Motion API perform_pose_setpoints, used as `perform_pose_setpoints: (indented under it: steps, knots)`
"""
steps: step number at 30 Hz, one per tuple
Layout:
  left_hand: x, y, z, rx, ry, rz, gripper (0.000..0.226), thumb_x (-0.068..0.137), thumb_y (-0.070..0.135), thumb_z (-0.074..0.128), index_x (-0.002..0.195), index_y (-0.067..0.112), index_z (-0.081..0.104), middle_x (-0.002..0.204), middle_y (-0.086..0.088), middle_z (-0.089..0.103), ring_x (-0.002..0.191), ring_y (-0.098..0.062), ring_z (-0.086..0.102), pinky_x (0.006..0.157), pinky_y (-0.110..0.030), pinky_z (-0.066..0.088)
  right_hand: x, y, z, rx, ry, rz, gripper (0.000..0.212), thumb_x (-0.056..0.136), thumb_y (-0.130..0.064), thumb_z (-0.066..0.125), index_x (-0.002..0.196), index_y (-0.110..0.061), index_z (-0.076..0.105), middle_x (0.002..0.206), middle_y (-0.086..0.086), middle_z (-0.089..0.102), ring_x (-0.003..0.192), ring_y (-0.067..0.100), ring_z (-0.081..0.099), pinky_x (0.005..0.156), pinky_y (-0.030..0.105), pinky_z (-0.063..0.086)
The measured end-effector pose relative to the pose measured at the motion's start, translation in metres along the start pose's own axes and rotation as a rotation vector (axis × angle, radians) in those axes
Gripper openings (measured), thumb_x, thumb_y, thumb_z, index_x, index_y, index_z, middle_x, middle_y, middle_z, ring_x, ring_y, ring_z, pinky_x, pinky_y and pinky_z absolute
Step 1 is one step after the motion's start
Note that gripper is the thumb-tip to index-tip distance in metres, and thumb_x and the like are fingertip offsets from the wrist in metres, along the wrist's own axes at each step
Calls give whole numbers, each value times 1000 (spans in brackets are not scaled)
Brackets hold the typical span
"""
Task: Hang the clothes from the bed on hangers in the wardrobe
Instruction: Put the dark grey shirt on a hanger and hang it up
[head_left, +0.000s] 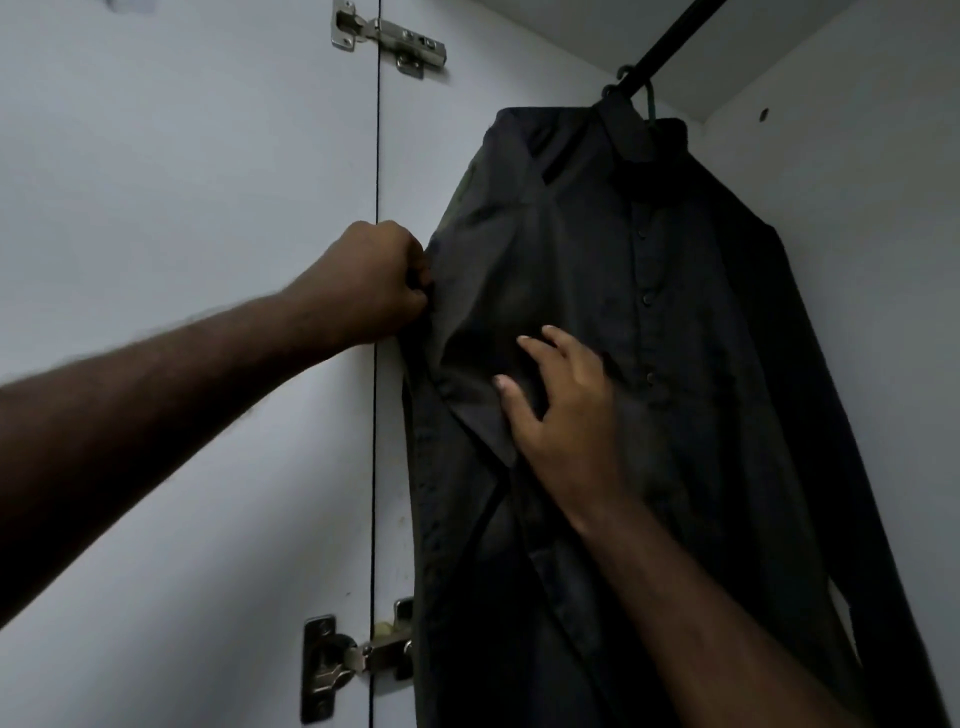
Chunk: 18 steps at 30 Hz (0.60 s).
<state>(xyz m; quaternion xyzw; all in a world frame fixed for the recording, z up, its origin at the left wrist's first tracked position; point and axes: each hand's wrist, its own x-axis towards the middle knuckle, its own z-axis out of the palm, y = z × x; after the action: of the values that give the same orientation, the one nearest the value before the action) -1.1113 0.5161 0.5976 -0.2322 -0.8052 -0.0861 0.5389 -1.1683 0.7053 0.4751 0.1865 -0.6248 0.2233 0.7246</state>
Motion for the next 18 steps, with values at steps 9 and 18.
perform_pose_setpoints:
  steps: [9,18]
  knots:
    - [5,64,28,381,262,498,31,94,34,47,114,12,56,117,-15,51,110,-35,48,92,-46,36,-36,23,34,-220,-215,189,81,90,-70,17,157,-25,14,164,10,6,152,21,-3,122,43,-4]
    - [14,27,115,573,-42,491,84,86,75,10,155,27,18,162,-16,11,149,-34,6,119,-53,0,-127,65,22,-167,-244,241,74,97,-64,16,157,-20,15,165,7,8,152,18,0,123,40,4]
